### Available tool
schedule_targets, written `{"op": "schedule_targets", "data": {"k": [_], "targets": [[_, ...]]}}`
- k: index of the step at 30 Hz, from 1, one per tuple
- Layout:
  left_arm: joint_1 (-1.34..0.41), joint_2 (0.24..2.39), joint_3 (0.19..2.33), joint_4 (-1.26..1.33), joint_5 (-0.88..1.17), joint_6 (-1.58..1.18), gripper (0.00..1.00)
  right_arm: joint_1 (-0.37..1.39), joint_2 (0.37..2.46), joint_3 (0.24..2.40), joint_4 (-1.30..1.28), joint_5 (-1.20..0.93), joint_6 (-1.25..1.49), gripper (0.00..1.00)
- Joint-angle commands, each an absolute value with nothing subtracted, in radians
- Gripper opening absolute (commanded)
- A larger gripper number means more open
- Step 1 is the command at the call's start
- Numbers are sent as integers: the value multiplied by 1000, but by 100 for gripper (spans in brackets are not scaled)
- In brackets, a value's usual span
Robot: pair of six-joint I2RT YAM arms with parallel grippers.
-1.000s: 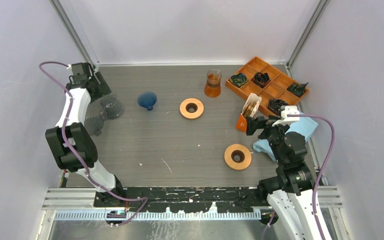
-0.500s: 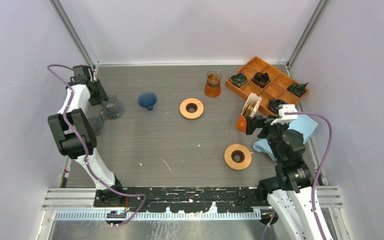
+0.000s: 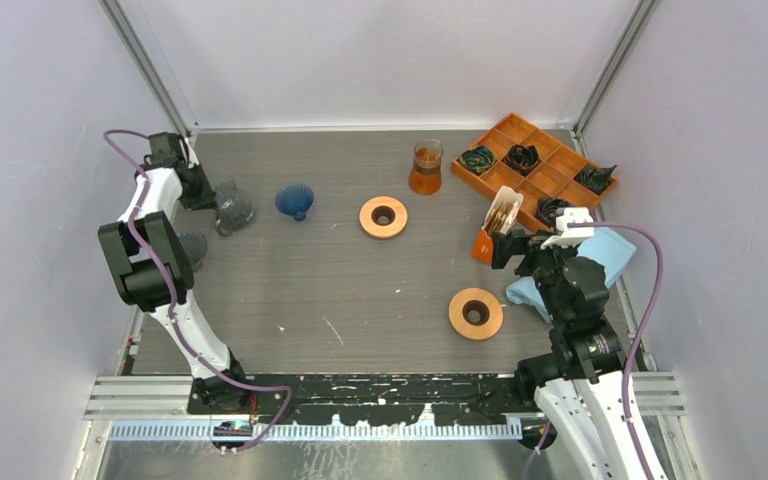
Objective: Place the coffee filter in the dripper
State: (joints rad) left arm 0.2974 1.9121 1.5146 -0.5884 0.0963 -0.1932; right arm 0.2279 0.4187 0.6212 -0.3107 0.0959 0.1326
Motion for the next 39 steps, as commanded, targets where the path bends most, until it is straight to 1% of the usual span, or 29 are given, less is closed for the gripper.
{"op": "schedule_targets", "data": {"k": [1,14,22,29,39], "targets": [[304,1877,1552,-591,135,-142,0,234,415,631,-262,110,118,100],[295,1686,1573,-695,103,-160,0,235,387,628,-254,77,123,100],[245,1527,1569,-781,123,-166,0,234,363,625,-249,64,128,100],[127,1405,1539,-860,139,-159,0,235,357,624,-247,55,133,100],[-119,1300,1418,-870,118,-159,0,237,373,624,-244,57,136,100]]}}
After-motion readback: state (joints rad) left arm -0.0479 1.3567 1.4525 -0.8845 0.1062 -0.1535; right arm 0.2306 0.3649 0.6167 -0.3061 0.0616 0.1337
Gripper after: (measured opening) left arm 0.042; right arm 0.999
